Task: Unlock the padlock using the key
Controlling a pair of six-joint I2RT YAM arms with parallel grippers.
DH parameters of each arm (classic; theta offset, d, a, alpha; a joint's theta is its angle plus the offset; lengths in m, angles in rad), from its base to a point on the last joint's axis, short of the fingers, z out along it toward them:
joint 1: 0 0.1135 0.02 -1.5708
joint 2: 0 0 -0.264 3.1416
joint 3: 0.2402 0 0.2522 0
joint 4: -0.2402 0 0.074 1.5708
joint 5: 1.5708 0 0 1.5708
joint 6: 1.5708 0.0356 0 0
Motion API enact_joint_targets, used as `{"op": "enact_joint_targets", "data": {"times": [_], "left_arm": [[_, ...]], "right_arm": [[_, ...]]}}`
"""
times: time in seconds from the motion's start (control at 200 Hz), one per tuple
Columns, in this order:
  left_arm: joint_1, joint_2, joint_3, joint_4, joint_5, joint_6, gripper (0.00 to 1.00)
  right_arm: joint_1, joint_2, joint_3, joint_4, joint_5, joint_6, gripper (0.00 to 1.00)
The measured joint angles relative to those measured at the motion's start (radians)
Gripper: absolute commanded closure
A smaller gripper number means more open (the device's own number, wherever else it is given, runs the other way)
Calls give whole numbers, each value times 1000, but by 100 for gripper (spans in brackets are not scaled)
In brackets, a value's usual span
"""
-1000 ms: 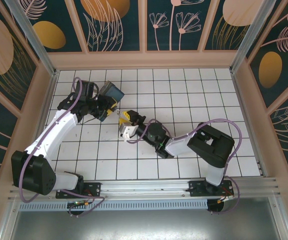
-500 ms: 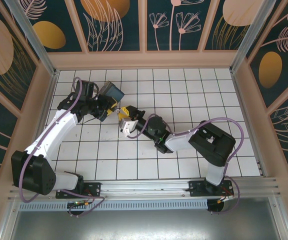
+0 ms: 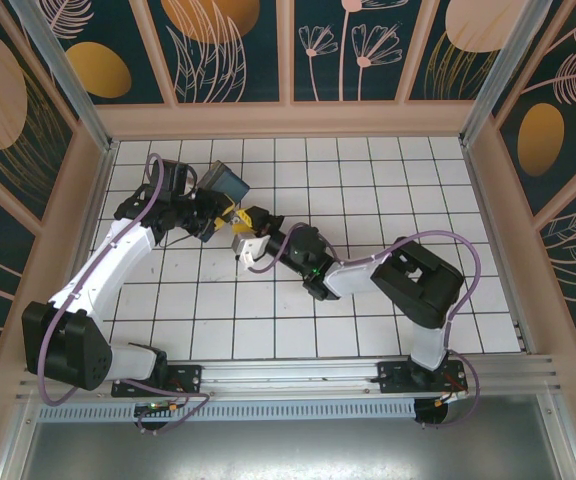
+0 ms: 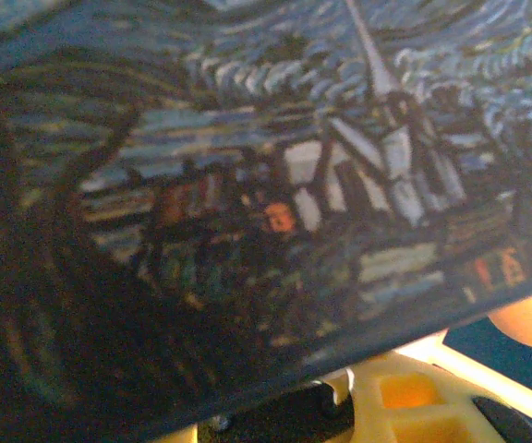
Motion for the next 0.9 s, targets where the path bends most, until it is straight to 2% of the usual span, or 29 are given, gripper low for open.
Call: {"op": "enact_joint_targets", "data": {"times": [0.275, 0.901], "left_arm": [[1, 0, 0, 0, 1, 0, 83], [4, 1, 0, -7, -8, 3, 83]], "right_arm": [[0, 13, 16, -11, -7, -24, 70], [-1, 9, 16, -52, -30, -33, 95]]}}
